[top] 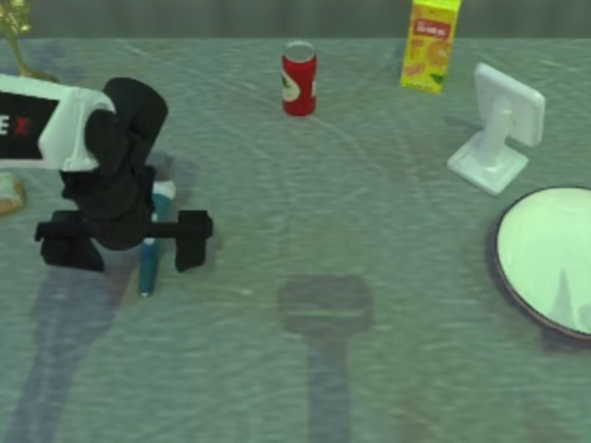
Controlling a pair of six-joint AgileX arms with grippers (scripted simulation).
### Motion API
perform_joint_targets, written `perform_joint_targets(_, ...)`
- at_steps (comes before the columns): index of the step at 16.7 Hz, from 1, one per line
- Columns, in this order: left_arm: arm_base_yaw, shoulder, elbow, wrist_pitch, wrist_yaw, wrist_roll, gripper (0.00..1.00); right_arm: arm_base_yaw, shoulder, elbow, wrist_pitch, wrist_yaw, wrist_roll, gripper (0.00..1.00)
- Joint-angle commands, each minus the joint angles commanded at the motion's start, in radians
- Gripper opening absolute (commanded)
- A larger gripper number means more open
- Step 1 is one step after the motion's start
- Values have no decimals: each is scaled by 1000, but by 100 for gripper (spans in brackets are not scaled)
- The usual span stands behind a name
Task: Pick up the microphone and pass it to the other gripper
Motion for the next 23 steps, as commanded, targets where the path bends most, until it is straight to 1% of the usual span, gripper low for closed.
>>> perform_joint_targets(6,0,0,0,0,0,0,2,0,0,0,0,0,0,100)
perform_joint_targets(7,0,0,0,0,0,0,0,0,0,0,0,0,0,100)
perform_joint_targets(14,0,0,0,0,0,0,0,0,0,0,0,0,0,100)
perform_joint_targets(15,-1,-63,24,-28,-16,11,0,0,0,0,0,0,0,100)
perform_joint_targets(17,-1,-64,23,-16,-11,14,0,0,0,0,0,0,0,100)
perform_joint_targets(20,-1,-77,6,72,35,35,0,0,0,0,0,0,0,100)
perform_joint_targets(23,6,-113,-36,251,114,69,0,0,0,0,0,0,0,100)
